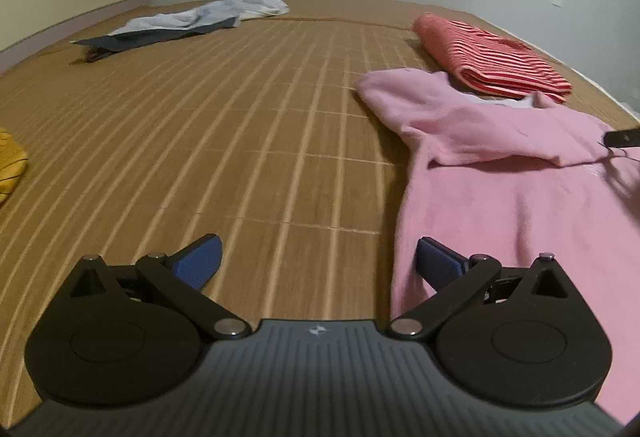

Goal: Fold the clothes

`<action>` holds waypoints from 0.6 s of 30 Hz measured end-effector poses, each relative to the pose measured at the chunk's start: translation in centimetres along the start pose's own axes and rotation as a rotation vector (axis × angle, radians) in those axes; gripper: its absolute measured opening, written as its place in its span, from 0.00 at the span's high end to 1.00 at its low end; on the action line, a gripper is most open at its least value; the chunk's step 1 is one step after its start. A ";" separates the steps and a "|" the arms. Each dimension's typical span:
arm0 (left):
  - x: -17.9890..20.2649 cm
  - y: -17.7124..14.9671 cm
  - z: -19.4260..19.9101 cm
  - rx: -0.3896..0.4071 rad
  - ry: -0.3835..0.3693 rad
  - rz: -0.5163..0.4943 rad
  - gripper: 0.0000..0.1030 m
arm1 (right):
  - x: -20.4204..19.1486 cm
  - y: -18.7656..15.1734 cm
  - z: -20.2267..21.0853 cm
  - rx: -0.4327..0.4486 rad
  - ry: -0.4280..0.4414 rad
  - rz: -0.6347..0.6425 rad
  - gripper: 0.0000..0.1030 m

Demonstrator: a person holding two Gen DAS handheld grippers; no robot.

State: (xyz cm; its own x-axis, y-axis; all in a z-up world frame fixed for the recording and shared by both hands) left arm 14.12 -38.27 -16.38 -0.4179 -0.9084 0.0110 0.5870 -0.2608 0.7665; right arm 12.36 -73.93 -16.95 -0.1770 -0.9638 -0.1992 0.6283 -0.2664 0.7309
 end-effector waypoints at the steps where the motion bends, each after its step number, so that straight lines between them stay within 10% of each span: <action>1: -0.2 0.0 0.0 -0.002 0.007 0.007 0.00 | -0.3 -0.3 0.0 0.003 -0.016 0.010 0.56; 11: -1.6 -0.4 0.9 -0.032 0.027 0.095 0.00 | -21.1 -1.9 -1.9 -0.008 0.246 0.483 0.47; 18: -2.2 -0.7 1.3 -0.055 0.088 0.070 0.00 | -27.7 -2.1 -6.5 0.016 0.164 0.699 0.47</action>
State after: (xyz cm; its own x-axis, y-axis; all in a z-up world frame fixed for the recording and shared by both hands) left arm 13.76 -35.64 -16.11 -0.3131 -0.9497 0.0052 0.6508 -0.2106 0.7294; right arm 20.85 -46.66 -17.19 0.3799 -0.8973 0.2246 0.5413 0.4126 0.7326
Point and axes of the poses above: each gripper's, at about its wrist camera, not at the fingertips, and z roughly against the way its jaws point, x to its right, y to its top, the point moved 10 cm from there along -z, roughly the way its jaws point, and after that the axes turned 3 degrees about -x, right-handed, at the moved point
